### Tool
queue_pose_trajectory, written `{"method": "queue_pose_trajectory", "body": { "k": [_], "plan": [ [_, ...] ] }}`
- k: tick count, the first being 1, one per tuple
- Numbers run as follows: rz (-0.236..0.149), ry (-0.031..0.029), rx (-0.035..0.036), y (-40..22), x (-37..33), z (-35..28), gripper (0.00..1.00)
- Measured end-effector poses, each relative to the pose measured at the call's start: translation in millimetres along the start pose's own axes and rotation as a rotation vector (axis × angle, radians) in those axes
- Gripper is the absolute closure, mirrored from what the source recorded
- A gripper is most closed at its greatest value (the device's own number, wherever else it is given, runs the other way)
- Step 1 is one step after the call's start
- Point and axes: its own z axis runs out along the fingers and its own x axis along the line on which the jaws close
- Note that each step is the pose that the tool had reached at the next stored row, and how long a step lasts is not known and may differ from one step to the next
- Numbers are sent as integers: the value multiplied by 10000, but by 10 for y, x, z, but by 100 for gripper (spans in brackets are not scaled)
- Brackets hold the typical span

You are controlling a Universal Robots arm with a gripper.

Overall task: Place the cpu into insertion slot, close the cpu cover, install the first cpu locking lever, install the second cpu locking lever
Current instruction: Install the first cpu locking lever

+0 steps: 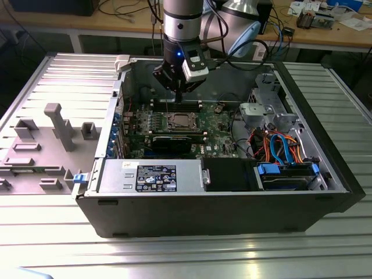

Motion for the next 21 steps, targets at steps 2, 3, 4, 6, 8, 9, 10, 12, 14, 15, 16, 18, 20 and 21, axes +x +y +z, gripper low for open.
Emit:
{"method": "queue_pose_trajectory", "body": {
  "k": [2, 3, 4, 6, 8, 9, 10, 12, 14, 15, 16, 18, 20, 21],
  "plan": [
    [2, -20, -7, -5, 36, 2, 89],
    [0, -55, -12, -8, 50, 3, 89],
    [-2, -100, -23, -10, 65, 8, 89],
    [-51, -138, -31, -11, 73, 14, 89],
    [-351, -136, -35, -12, 74, 19, 89],
    [-482, -134, -38, -12, 74, 22, 89],
    [-740, -130, -41, -12, 74, 24, 89],
    [-1068, -125, -47, -12, 74, 25, 89],
    [-1253, -123, -51, -11, 74, 26, 89],
    [-1271, -123, -52, -11, 74, 26, 89],
    [-1272, -123, -52, -11, 74, 26, 89],
    [-1276, -123, -51, -12, 74, 26, 89],
    [-1278, -123, -52, -12, 74, 26, 89],
    [-1279, -123, -51, -12, 74, 26, 89]
  ]
}}
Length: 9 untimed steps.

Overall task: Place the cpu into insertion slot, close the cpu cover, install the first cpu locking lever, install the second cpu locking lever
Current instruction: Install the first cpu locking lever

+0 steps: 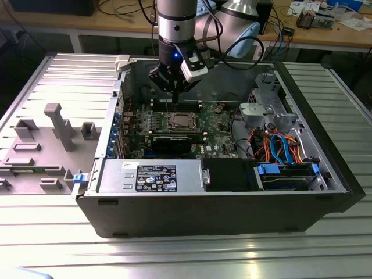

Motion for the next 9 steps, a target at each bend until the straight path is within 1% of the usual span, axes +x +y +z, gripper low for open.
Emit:
{"method": "queue_pose_trajectory", "body": {
  "k": [7, 9],
  "plan": [
    [-5, 1, 0, 0, 0, 0, 89],
    [-90, -1, -1, -1, 1, 1, 89]
  ]
}}
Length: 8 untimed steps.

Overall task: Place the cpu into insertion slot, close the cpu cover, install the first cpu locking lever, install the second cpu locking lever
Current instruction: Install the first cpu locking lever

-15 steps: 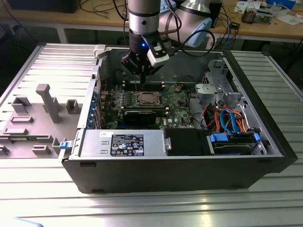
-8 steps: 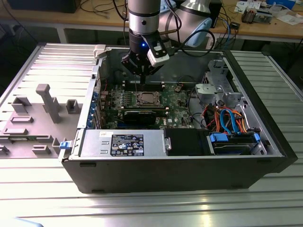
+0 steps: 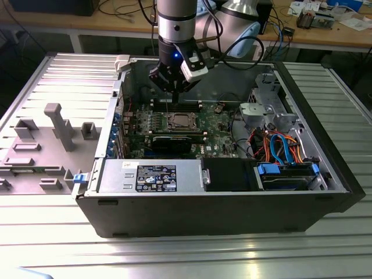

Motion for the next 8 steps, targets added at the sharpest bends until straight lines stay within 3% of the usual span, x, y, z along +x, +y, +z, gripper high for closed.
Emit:
{"method": "queue_pose_trajectory", "body": {
  "k": [5, 8],
  "plan": [
    [-415, 6, -11, -1, 6, 11, 89],
    [-420, -30, -11, -2, 57, 12, 89]
  ]
}}
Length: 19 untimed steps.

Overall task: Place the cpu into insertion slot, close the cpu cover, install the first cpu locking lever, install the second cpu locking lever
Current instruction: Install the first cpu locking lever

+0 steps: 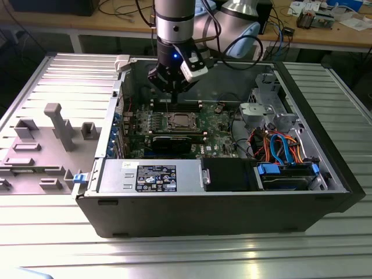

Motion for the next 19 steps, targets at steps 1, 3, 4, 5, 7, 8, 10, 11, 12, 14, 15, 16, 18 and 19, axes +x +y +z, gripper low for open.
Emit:
{"method": "queue_pose_trajectory", "body": {
  "k": [1, 3, 4, 5, 7, 8, 10, 11, 12, 14, 15, 16, 18, 19],
  "plan": [
    [0, -8, -1, 1, 22, 0, 89],
    [-5, -14, 0, 1, 49, 1, 89],
    [-9, -14, 1, 1, 64, 0, 89],
    [-12, -16, 0, 2, 72, 1, 89],
    [-14, -16, -1, 3, 91, 0, 89],
    [-17, -16, 0, 3, 97, 0, 89],
    [-23, -15, 0, 3, 107, -1, 89],
    [-25, -16, 0, 3, 117, -1, 89],
    [-26, -16, -1, 3, 121, -1, 89],
    [-28, -17, 0, 3, 122, -1, 89],
    [-28, -17, 0, 3, 122, -1, 89],
    [-27, -16, 1, 3, 123, -1, 89],
    [-27, -17, 0, 3, 123, -1, 89],
    [-27, -17, 0, 3, 122, -1, 89]
  ]
}}
